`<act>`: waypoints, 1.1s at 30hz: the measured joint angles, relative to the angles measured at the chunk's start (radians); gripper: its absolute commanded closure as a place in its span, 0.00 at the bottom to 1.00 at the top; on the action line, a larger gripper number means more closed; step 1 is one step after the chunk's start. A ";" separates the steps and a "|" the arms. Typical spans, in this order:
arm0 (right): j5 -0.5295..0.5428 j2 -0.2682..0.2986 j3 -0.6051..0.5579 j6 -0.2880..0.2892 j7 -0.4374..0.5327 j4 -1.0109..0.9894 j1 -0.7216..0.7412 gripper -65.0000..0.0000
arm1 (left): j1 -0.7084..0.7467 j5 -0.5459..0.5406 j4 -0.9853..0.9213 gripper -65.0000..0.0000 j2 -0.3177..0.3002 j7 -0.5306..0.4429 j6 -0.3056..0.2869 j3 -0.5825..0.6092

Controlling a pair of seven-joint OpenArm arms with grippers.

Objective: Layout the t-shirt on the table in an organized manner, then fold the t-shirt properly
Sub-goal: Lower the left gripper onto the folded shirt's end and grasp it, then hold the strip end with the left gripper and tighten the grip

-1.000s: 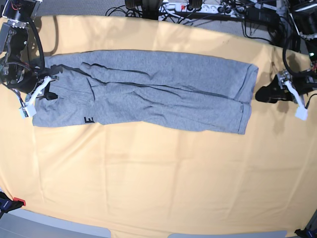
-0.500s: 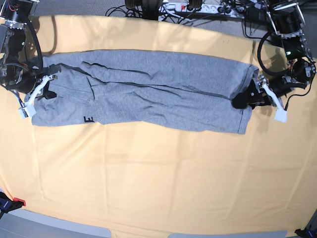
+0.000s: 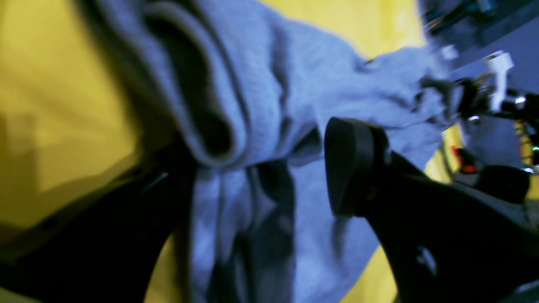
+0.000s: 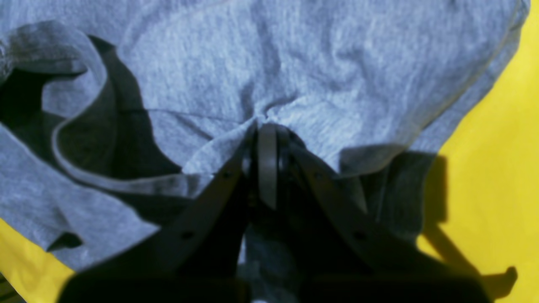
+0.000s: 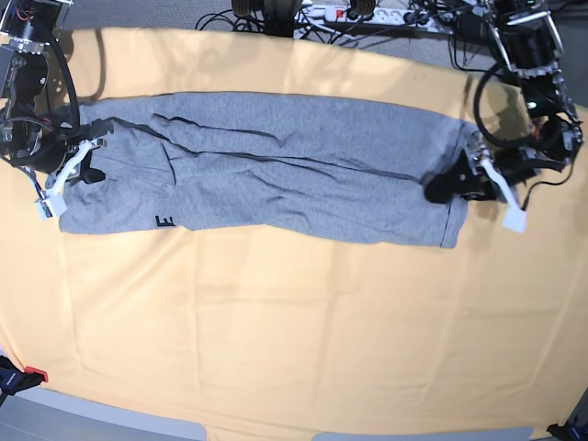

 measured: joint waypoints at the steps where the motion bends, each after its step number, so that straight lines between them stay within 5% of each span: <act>1: -0.001 0.000 0.000 0.000 0.000 0.000 0.000 1.00 | -0.005 0.014 -0.001 0.35 -0.013 0.001 0.000 0.000; 16: 0.000 0.002 0.000 0.000 -0.002 0.000 0.000 1.00 | -0.039 0.189 0.003 0.35 -0.027 -0.056 0.031 -0.005; 24: 0.000 0.002 0.000 0.000 -0.003 0.000 0.000 1.00 | -0.030 0.183 0.007 0.35 -0.031 -0.058 0.061 0.034; 33: 0.000 0.002 0.000 0.000 -0.004 0.000 0.002 1.00 | -0.034 0.053 0.011 0.35 -0.030 0.000 0.085 0.243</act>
